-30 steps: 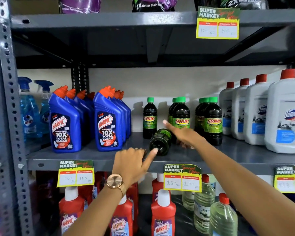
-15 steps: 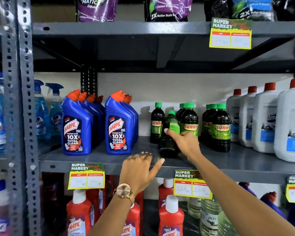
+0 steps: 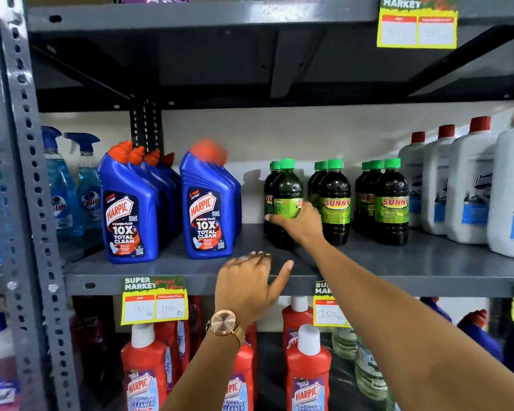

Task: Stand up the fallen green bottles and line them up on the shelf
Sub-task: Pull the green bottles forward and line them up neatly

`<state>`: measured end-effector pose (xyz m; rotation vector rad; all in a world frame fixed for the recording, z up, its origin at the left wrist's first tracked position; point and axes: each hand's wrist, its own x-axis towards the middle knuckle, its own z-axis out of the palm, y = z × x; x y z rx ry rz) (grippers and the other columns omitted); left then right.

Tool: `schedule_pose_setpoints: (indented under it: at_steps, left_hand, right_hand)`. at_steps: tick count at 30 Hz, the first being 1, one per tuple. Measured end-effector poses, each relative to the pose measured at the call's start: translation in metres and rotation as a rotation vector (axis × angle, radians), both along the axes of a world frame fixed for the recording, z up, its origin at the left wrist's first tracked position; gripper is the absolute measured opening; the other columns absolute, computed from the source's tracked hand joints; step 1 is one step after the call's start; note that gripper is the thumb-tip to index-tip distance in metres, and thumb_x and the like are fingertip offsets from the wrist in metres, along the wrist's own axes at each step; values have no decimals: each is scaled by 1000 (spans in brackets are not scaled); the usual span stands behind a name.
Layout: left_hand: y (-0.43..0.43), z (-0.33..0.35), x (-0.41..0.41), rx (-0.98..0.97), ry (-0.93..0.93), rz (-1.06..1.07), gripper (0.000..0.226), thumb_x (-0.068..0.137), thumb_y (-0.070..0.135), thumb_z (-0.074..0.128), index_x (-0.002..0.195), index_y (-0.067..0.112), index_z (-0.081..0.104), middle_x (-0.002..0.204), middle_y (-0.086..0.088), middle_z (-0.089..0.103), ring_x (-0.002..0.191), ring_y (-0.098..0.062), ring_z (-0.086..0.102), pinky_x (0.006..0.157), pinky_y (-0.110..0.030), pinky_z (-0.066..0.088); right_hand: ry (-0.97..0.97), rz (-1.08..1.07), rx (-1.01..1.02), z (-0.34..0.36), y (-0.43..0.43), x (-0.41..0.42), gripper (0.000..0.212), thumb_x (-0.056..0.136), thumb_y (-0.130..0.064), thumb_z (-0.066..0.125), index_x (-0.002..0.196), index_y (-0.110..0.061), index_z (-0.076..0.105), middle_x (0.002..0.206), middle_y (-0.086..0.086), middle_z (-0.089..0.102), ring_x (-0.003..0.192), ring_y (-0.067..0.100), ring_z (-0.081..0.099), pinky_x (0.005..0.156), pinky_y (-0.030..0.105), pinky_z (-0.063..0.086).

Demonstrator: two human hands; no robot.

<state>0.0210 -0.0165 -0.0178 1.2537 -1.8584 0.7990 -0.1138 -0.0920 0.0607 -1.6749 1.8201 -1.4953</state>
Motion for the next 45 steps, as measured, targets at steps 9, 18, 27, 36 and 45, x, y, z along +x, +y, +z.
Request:
schedule_pose_setpoints:
  at_steps: [9,18,27,36,45]
  left_hand:
    - [0,0,0,-2,5,-8,59,93,58,31,76,18,71,75,2,74,69,-15,68,60,-30,52]
    - [1,1,0,-7,4,-14,59,93,57,31,73,18,71,72,3,73,65,-14,67,57,-28,50]
    - [0,-1,-2,24,10,-25,59,92,57,31,75,18,72,75,2,74,71,-15,70,60,-29,53]
    - [13,14,-1,200,-13,43,64,89,67,18,83,21,62,84,0,70,79,-22,65,57,-31,38]
    - [-37,76,-31,719,466,-160,116,79,41,72,149,7,-14,145,-24,39,131,-39,42,106,-42,38]
  right_hand:
    - [-16,146,-13,-13,-3,-1,72,69,-30,82,125,-4,45,119,14,64,106,27,61,86,34,50]
    - [22,92,-48,-14,-7,0,78,56,-45,81,120,-6,57,114,15,66,105,30,64,90,43,54]
    - [86,136,-94,-19,-12,-5,71,65,-36,85,122,-6,56,117,13,67,109,29,63,95,42,51]
    - [24,83,-61,-13,0,-16,63,60,-55,83,89,-10,51,88,9,62,81,25,60,60,31,45]
    - [116,-67,175,9,48,-107,54,59,-56,83,70,-11,54,75,6,62,82,31,67,55,28,50]
